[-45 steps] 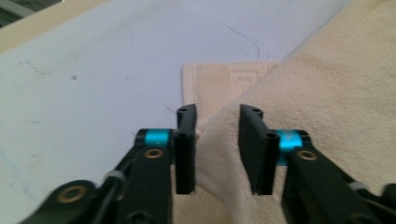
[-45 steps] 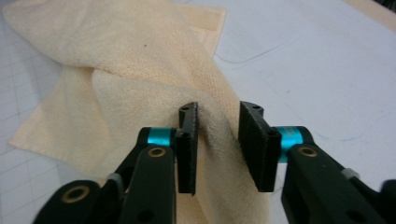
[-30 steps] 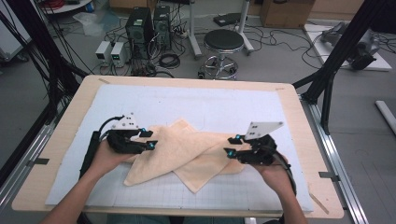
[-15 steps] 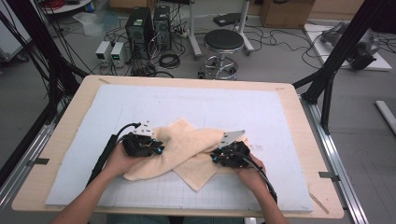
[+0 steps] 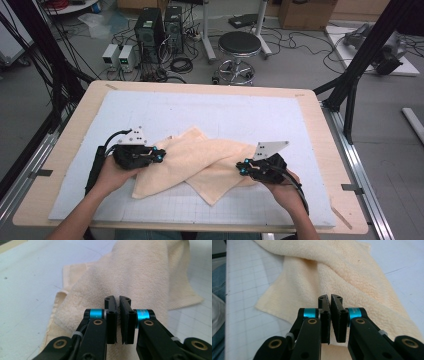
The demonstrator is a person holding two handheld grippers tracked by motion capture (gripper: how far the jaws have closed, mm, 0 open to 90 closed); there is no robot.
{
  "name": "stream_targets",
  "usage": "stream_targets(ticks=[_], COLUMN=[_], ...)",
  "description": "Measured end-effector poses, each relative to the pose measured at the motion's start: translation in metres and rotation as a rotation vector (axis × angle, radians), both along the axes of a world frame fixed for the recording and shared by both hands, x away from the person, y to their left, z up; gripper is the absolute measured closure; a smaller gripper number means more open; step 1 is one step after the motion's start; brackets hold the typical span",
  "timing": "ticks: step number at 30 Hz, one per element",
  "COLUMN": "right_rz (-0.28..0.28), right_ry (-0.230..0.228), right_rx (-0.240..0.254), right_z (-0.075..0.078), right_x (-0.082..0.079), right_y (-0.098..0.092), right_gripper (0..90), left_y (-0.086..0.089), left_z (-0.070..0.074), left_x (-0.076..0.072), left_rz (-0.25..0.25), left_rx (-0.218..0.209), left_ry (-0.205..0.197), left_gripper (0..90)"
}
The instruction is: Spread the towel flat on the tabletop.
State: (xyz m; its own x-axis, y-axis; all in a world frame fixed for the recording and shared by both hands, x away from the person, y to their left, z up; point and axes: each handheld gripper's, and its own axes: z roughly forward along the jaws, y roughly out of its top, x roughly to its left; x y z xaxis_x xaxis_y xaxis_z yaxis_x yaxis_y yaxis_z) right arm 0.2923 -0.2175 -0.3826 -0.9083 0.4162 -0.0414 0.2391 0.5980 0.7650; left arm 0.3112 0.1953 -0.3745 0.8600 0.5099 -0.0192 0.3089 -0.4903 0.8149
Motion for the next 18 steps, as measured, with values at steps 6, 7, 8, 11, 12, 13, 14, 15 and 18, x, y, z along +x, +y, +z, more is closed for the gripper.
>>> stream_targets(ticks=[6,7,8,11,12,13,14,15,18], right_rz=[0.020,0.023,0.029,0.044,0.056,0.058,0.064,0.080,0.094], right_ry=[-0.040,-0.051,-0.063,-0.084,-0.090,-0.098,-0.099,-0.095,-0.069], right_rx=[0.007,0.011,0.012,0.025,0.031,0.032,0.037,0.044,0.048], right_z=[0.022,0.027,0.033,0.050,0.056,0.062,0.067,0.071,0.073], right_x=[-0.020,-0.024,-0.027,-0.039,-0.043,-0.048,-0.052,-0.055,-0.055], right_y=[-0.010,-0.012,-0.015,-0.024,-0.027,-0.029,-0.031,-0.034,-0.037], right_gripper=[86.2,86.2,86.2,86.3,86.3,86.3,86.1,85.5,78.6], left_y=[0.009,0.010,0.012,0.012,0.012,0.012,0.013,0.013,0.014], left_z=[0.021,0.025,0.030,0.046,0.052,0.058,0.063,0.067,0.066], left_x=[-0.026,-0.031,-0.035,-0.048,-0.053,-0.057,-0.061,-0.064,-0.062], left_rz=[0.006,0.004,0.003,-0.025,-0.040,-0.053,-0.063,-0.069,-0.073], left_rx=[-0.017,-0.023,-0.024,-0.016,-0.010,-0.015,-0.021,-0.026,-0.012], left_ry=[-0.028,-0.035,-0.042,-0.062,-0.075,-0.084,-0.089,-0.085,-0.078], left_gripper=[85.0,85.0,85.0,85.0,85.0,85.0,85.0,84.9,81.2])
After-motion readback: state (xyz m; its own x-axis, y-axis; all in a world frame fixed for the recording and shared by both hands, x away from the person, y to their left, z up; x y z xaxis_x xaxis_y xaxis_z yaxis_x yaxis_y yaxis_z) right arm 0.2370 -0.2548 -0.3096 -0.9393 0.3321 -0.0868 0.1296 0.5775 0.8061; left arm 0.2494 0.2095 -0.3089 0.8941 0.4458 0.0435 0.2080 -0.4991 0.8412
